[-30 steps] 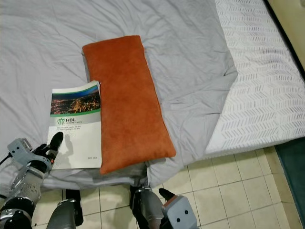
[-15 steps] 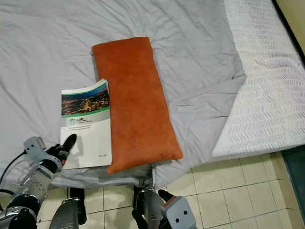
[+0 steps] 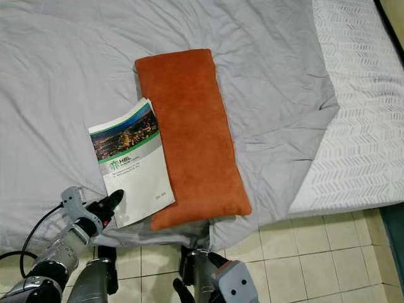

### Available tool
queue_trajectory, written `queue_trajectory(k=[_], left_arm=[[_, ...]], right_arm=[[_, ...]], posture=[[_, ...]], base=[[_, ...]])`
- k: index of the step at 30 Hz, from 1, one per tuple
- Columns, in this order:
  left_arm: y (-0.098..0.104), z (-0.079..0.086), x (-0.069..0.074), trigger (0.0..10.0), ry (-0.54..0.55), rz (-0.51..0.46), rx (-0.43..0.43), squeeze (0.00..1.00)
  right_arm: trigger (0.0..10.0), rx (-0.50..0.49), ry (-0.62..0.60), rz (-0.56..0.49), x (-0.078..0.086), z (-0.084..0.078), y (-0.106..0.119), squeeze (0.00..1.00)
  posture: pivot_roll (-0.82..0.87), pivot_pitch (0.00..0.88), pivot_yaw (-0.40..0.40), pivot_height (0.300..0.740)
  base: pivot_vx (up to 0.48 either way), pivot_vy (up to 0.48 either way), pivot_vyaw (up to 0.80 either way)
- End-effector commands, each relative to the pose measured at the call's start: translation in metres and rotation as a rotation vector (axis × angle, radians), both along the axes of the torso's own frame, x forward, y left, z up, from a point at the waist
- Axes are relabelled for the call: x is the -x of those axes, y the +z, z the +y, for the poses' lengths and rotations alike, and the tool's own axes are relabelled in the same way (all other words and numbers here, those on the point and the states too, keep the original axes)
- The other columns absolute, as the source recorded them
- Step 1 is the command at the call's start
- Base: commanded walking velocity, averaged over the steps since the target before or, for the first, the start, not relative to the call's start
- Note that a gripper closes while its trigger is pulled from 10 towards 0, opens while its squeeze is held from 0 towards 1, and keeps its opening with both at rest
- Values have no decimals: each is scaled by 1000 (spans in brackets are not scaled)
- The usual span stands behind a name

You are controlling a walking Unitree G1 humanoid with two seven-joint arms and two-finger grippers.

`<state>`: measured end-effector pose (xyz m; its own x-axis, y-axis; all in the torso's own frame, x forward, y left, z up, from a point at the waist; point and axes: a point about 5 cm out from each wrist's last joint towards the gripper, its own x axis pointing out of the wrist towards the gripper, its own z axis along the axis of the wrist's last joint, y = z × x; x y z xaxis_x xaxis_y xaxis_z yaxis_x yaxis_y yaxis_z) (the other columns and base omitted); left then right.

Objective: Clean up the room

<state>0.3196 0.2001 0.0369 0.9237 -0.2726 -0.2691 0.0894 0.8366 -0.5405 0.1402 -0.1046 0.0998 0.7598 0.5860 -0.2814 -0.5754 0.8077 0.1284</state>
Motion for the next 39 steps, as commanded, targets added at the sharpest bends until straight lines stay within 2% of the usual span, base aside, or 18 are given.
queue_trajectory(k=[1,3,4,6,8,10,11,12,14,15,16,17,21,23,30,31,32,39], left_arm=[[-57,-53,46,0,-248,269,-27,0],[-59,-55,49,0,-282,272,-71,0],[-64,-48,54,0,-282,286,-131,0],[-64,-48,54,0,-282,286,-131,0],[-67,-42,58,0,-285,297,-173,0],[-69,-39,61,0,-295,304,-188,0],[-69,-39,61,0,-295,304,-188,0],[-70,-38,63,0,-300,307,-199,0],[-71,-39,64,0,-314,304,-215,0],[-71,-38,65,3569,-329,290,-259,0],[-71,-38,65,3569,-329,290,-259,0],[-71,-39,65,9804,-346,275,-299,0],[-68,-39,63,10000,-366,222,-359,0],[-67,-34,64,10000,-360,201,-376,0],[-69,-24,67,10000,-306,221,-371,0],[-68,-23,66,10000,-291,220,-365,0],[-67,-22,65,10000,-281,219,-365,0],[-65,-23,61,10000,-257,210,-365,0]], right_arm=[[10000,-124,-15,126,4,7,-2,0],[10000,-215,-15,176,1,14,2,0],[10000,-369,77,208,-16,36,14,0],[10000,-369,77,208,-16,36,14,0],[10000,-488,179,216,-31,57,27,0],[10000,-599,275,246,-40,75,38,173],[10000,-599,275,246,-40,75,38,173],[10000,-627,320,264,-43,82,41,1000],[10000,-615,341,273,-45,85,40,1000],[10000,-594,342,290,-47,85,36,1000],[10000,-594,342,290,-47,85,36,1000],[10000,-563,331,295,-50,82,32,1000],[10000,-420,295,232,-61,73,19,1000],[10000,-260,245,106,-75,65,11,1000],[10000,-104,185,-28,-94,56,9,1000],[10000,-68,169,-36,-97,52,7,329],[10000,-45,163,-35,-99,50,6,0],[10000,-65,202,136,-90,52,-23,0]], posture=[[-278,643,-327,740],[-278,643,-327,740],[-267,648,-319,740],[-267,648,-319,740],[-250,650,-316,740],[-241,653,-318,740],[-241,653,-318,740],[-237,652,-318,740],[-231,651,-323,740],[-227,650,-323,740],[-227,650,-323,740],[-223,649,-326,740],[-216,649,-325,740],[-196,648,-319,740],[-192,644,-314,740],[-192,644,-314,740],[-192,644,-314,740],[-198,636,-317,740]], base=[[0,0,0],[0,0,0],[0,0,0],[0,0,0],[0,0,0],[0,0,0],[0,0,0],[0,0,0],[0,0,0],[0,0,0],[0,0,0],[0,0,0],[0,0,0],[0,0,0],[0,0,0],[0,0,0],[0,0,0],[0,0,0]])
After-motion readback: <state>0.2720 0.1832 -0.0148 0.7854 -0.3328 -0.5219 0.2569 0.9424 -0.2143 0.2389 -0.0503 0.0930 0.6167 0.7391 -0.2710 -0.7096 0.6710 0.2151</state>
